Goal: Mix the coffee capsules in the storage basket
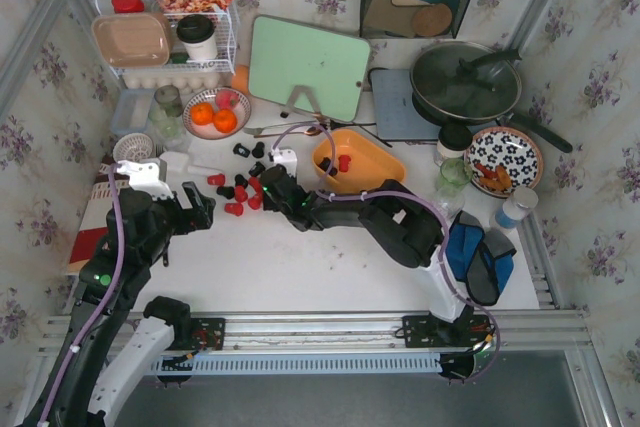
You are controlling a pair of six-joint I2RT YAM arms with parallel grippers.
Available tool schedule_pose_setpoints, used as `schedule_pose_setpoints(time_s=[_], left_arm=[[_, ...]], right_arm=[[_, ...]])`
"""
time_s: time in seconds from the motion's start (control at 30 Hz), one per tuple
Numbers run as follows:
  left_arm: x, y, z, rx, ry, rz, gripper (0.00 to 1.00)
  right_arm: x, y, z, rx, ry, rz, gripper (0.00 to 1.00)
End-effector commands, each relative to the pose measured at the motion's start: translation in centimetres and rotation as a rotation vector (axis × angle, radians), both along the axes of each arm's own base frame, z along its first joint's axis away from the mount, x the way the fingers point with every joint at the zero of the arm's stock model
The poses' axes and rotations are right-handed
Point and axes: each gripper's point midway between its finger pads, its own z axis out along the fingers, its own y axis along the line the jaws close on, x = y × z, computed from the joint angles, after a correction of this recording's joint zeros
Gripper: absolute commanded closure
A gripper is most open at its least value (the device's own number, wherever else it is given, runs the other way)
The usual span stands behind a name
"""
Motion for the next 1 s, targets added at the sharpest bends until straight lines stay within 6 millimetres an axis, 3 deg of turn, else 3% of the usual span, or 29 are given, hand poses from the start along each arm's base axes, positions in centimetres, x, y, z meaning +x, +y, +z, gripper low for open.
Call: schedule_pose_setpoints(time_s=[0.0,0.17,0.33,0.6,0.8,0.97], left_arm=[[0.3,-0.3,0.7,-0.018,-0.028,-0.006,0.10],[0.3,-0.3,0.6,-0.021,-0.024,-0.006,0.10],[0.3,-0.3,0.6,-0.020,-0.024,-0.007,0.10],[0.3,-0.3,0.5,-0.020,-0.023,-0.006,0.10],[0.3,-0.4,0.5,-0.024,-0.022,-0.008,0.10],[0.4,-0.4,0.5,-0.028,-0.023,-0.007,0.10]], right_arm=[[0.4,-0.7,-1.0,-0.051,-0.010,-0.027,0.51],[0.5,-0.9,-1.4,-0.078,-0.024,-0.013,0.62],[0.5,-1.0,-0.4,-0.080,-0.043,0.002,0.79],[-0.2,-2.8,4.3,-0.048,-0.121,-0.001,0.81],[-0.4,-7.4,8.8,-0.111,-0.241,-0.074,0.81],[-0.2,-13.0,9.9,-0.209,-0.301,-0.217,0.81]])
